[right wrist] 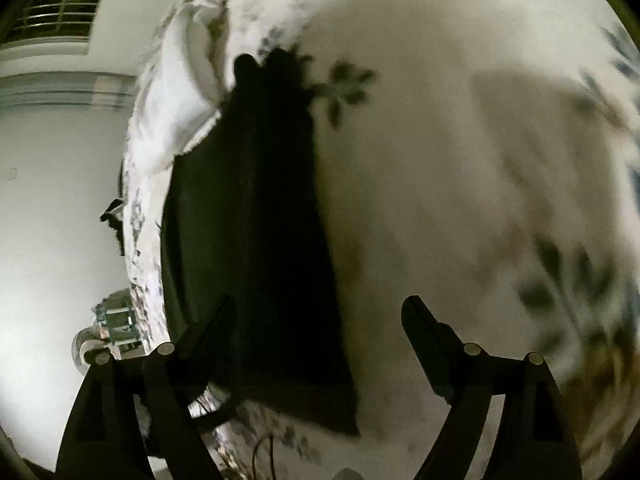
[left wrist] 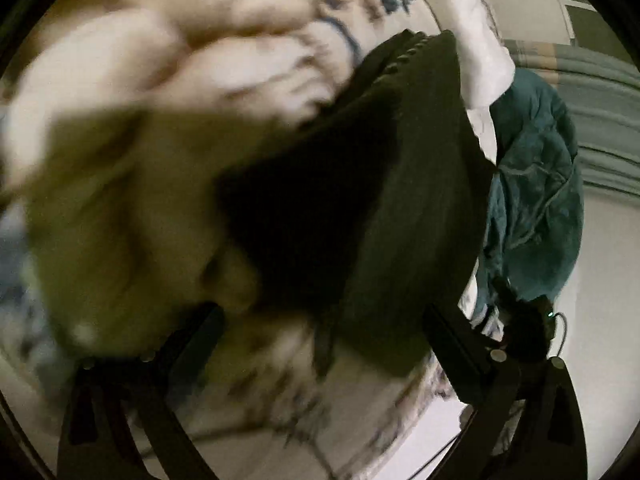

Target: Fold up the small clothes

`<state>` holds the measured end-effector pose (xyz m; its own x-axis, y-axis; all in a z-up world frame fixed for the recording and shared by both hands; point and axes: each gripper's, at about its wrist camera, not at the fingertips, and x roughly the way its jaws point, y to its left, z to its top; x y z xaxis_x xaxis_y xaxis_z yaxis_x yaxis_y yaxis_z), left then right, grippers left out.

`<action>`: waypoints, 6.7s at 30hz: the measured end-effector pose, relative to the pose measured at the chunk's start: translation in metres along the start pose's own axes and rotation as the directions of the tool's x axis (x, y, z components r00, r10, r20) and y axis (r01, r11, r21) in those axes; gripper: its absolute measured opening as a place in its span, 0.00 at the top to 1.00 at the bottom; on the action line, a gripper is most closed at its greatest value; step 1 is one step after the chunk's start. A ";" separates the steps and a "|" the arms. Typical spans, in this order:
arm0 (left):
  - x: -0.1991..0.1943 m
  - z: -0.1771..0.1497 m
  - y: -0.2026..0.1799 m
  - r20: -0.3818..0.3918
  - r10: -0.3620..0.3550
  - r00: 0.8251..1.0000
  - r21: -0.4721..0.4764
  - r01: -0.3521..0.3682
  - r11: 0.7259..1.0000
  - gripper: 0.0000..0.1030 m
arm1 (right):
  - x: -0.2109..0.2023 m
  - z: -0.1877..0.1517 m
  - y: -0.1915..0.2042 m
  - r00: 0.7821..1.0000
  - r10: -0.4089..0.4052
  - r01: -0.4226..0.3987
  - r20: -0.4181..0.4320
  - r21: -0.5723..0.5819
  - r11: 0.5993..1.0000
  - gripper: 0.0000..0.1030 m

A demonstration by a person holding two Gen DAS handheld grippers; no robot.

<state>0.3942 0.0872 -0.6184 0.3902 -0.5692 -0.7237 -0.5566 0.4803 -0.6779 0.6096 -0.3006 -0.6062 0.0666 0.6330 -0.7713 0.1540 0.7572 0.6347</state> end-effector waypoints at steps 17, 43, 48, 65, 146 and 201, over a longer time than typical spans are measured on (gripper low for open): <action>-0.042 0.073 -0.030 0.148 -0.060 0.987 0.071 0.050 0.996 0.67 | 0.049 0.030 0.023 0.991 0.108 -0.115 0.076 0.095 0.989 0.79; -0.097 0.027 0.012 0.060 0.469 0.881 0.375 -0.455 0.808 0.06 | -0.064 -0.154 0.033 0.965 -0.243 0.225 0.100 0.164 0.961 0.35; -0.077 0.037 0.065 0.035 0.486 0.873 0.299 -0.473 0.829 0.00 | 0.002 -0.083 0.117 0.974 -0.227 0.224 0.001 -0.162 0.961 0.35; -0.086 0.056 0.038 -0.001 0.452 0.892 0.190 -0.443 0.876 0.00 | 0.024 -0.006 0.140 0.979 -0.204 0.205 0.030 -0.253 0.946 0.26; 0.017 0.324 -0.260 0.317 0.367 0.874 0.631 -0.484 0.606 0.01 | 0.041 0.180 0.150 0.885 -0.433 0.450 0.170 -0.080 0.889 0.18; -0.425 -0.125 -0.375 0.664 0.055 0.746 0.598 -0.573 0.560 0.01 | -0.443 -0.339 0.472 0.455 -0.317 0.698 0.832 -0.113 0.707 0.00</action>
<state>0.3454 0.0658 -0.0408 0.7471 0.0450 -0.6632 -0.0973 0.9944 -0.0421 0.3192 -0.1684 0.0509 0.8017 -0.0856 -0.5915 0.0440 0.9955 -0.0844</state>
